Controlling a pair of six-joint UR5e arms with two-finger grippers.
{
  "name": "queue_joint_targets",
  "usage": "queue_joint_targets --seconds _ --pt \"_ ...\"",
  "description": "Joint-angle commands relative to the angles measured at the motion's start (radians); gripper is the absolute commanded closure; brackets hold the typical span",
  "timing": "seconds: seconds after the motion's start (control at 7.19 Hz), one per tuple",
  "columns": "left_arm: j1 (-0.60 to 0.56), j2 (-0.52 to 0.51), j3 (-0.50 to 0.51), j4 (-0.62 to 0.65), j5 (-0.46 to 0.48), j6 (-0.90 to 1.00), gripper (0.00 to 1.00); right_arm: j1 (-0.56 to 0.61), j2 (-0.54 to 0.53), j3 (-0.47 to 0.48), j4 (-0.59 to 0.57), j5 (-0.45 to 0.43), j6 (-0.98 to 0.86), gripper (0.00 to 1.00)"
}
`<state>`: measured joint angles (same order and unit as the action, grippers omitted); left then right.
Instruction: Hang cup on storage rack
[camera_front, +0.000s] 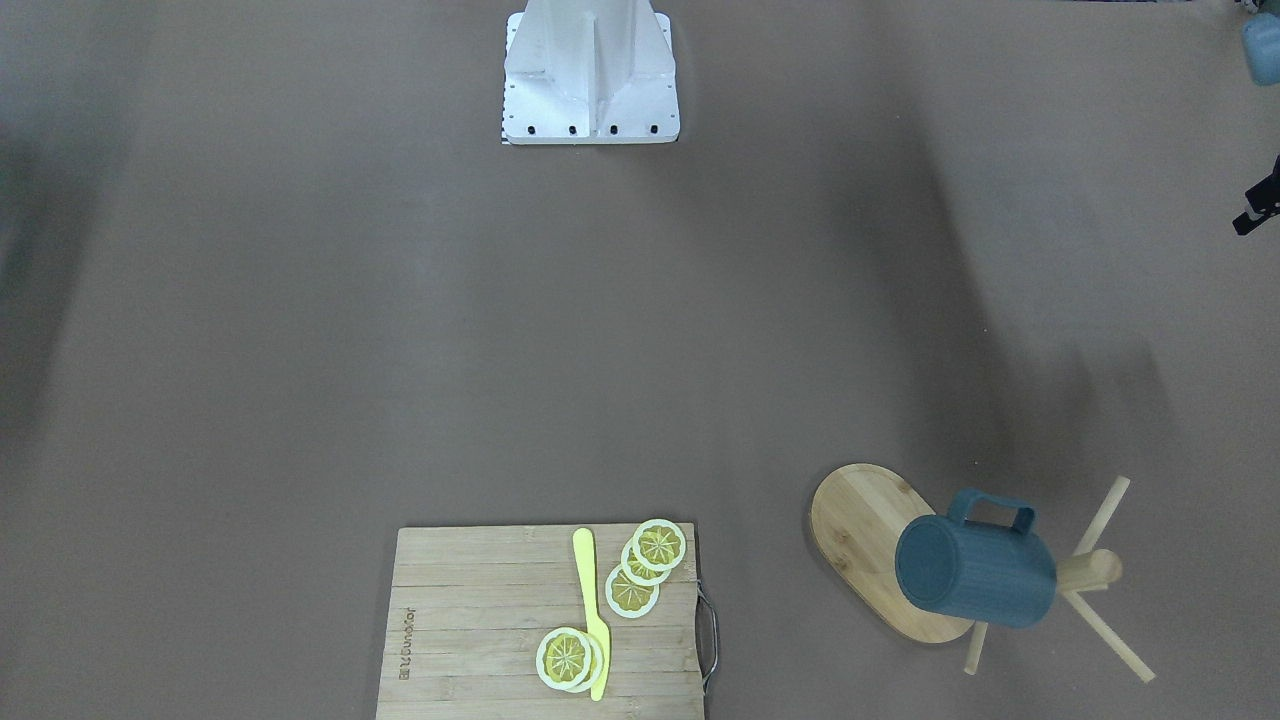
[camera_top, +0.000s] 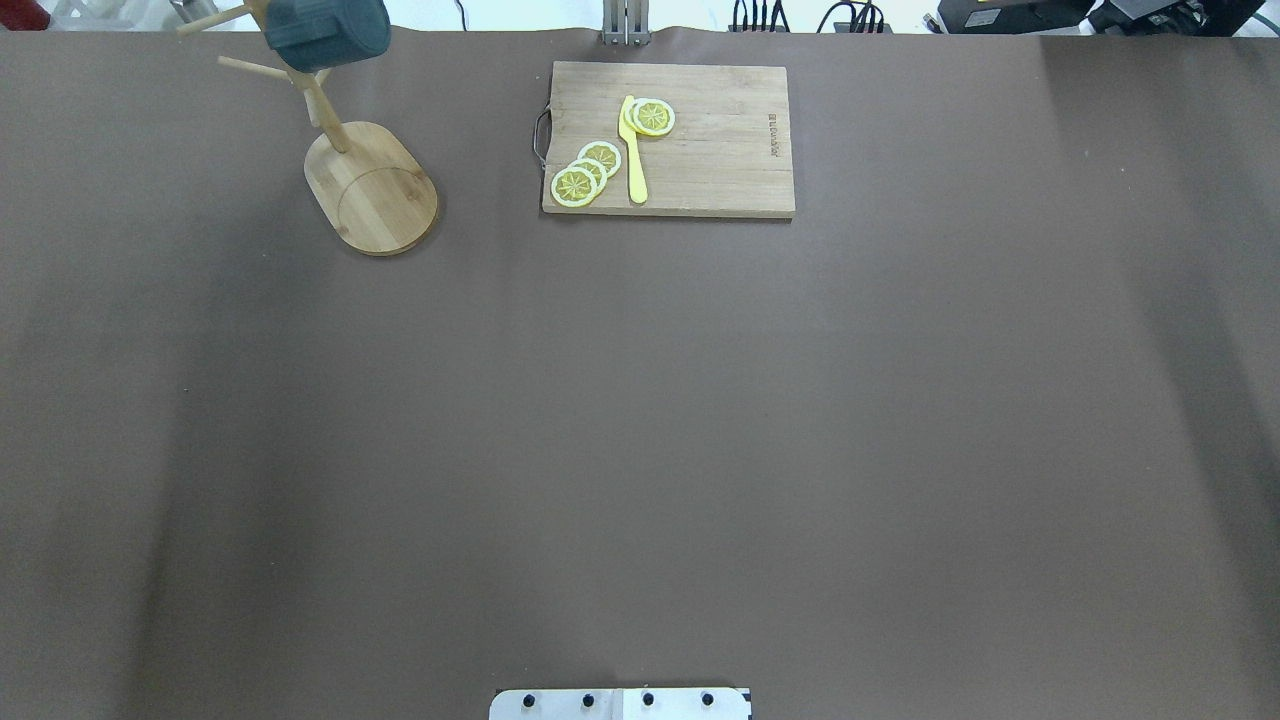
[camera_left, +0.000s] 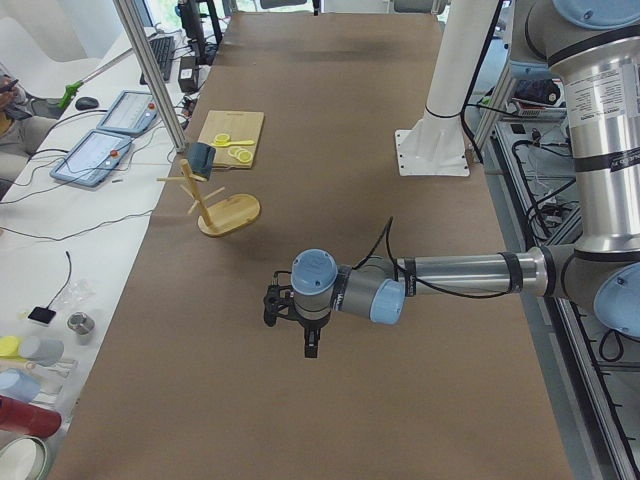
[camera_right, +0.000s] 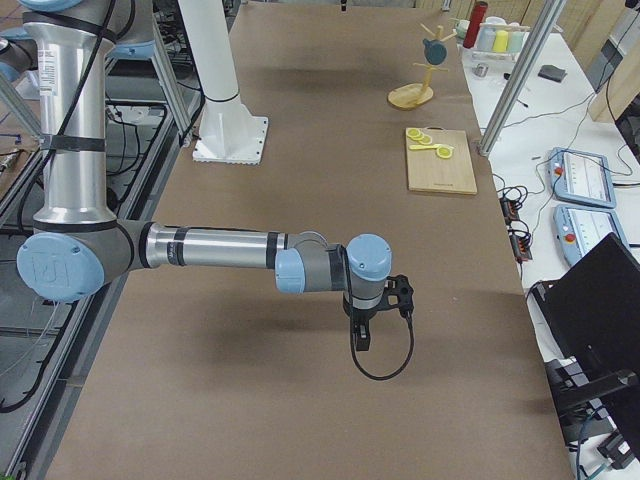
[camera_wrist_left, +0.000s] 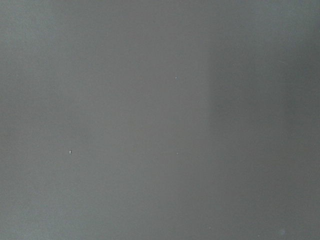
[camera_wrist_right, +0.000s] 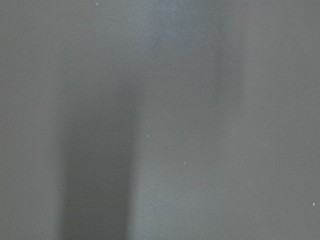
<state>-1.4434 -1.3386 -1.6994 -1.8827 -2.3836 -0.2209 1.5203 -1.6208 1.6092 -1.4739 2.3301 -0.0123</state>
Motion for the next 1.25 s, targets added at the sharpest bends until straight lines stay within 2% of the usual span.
queue_joint_targets --seconds 0.0,1.11 --pt "0.0 -0.001 0.0 0.002 -0.002 0.0 0.02 0.0 -0.001 0.0 0.0 -0.002 0.0 0.0" --pt "0.0 -0.002 0.007 -0.009 -0.005 0.002 0.02 0.0 0.001 -0.009 0.0 0.0 0.0 0.0"
